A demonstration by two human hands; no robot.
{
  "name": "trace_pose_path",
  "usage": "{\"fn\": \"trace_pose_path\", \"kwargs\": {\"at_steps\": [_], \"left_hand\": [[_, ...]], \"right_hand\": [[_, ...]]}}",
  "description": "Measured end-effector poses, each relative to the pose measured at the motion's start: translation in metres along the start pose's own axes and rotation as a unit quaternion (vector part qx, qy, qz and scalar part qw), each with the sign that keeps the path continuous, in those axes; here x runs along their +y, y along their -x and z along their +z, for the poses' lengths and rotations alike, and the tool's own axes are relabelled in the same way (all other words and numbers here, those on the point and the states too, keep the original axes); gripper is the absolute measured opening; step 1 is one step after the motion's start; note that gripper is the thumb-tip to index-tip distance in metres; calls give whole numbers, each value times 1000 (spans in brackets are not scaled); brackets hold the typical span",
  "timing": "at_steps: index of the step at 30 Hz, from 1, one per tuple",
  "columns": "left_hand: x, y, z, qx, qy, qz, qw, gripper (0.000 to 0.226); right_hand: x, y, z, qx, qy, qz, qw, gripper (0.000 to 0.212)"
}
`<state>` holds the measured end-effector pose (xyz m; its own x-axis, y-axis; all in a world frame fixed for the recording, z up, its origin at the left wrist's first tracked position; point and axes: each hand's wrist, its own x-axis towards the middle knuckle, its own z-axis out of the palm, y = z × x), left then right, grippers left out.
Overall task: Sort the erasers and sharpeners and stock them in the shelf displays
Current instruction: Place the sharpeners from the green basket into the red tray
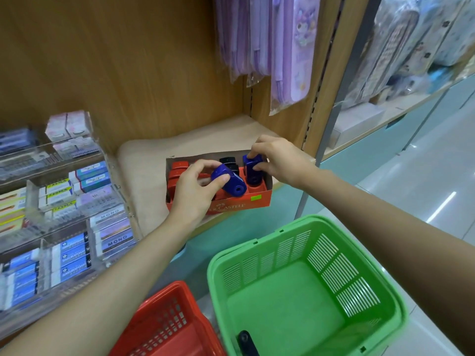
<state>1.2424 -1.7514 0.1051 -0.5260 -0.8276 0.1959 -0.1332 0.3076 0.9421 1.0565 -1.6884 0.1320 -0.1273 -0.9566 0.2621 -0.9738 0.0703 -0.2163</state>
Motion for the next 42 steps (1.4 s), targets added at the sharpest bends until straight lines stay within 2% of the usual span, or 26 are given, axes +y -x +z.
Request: {"fn": "trace_pose_path", "kwargs": {"at_steps": [7, 9, 11, 13, 15, 17, 19, 20, 21, 24, 27, 28, 31, 34, 36, 37, 40, 42], "left_hand": [[1, -3, 1, 8, -16, -9, 1000, 20], [2, -5, 3, 13, -22, -7, 1000, 19], [6, -8, 7, 9, -31, 7, 999, 19], [11, -14, 15, -5, -41, 28, 999, 19], [15, -20, 26, -32, -61, 47, 996, 21], [15, -23, 37, -56, -119, 77, 988, 23], [10, -22, 43, -74, -204, 119, 969, 21], [7, -21, 43, -80, -248, 139, 955, 20], [4, -20, 43, -82, -287, 155, 942, 20], [-3, -18, 40, -85, -351, 184, 914, 31], [-13, -17, 41, -102, -424, 233, 869, 43], [-17, -17, 41, -100, -435, 234, 864, 46], [-23, -9, 38, -81, -437, 243, 862, 54], [-35, 21, 32, -42, -372, 253, 892, 46], [-57, 58, 26, -50, -316, 230, 919, 34], [-73, 78, 23, -70, -303, 208, 928, 33], [-126, 128, 22, -128, -323, 93, 933, 46], [-152, 145, 26, -147, -340, 1, 929, 65]], "right_hand": [[4, 4, 16, -15, 50, 17, 999, 27], [8, 6, 16, -10, -4, 53, 999, 28], [9, 15, 11, 5, -121, 106, 987, 31], [8, 33, 11, 73, -202, 180, 960, 33], [11, 52, 19, 120, -205, 272, 933, 36], [13, 63, 27, 37, -249, 353, 901, 39], [9, 66, 32, -71, -397, 409, 819, 39], [5, 65, 34, -92, -457, 415, 781, 39], [2, 63, 38, -91, -477, 406, 774, 40], [0, 59, 52, -56, -427, 367, 825, 46], [2, 57, 60, -43, -410, 351, 841, 50], [2, 56, 62, -42, -406, 343, 846, 51], [3, 59, 65, -44, -390, 314, 865, 51], [15, 73, 70, -50, -308, 326, 893, 34], [25, 91, 83, -120, -228, 335, 906, 19], [28, 102, 93, -185, -200, 329, 904, 15], [24, 136, 144, -400, -163, 266, 862, 11], [13, 157, 183, -482, -144, 226, 834, 20]]}}
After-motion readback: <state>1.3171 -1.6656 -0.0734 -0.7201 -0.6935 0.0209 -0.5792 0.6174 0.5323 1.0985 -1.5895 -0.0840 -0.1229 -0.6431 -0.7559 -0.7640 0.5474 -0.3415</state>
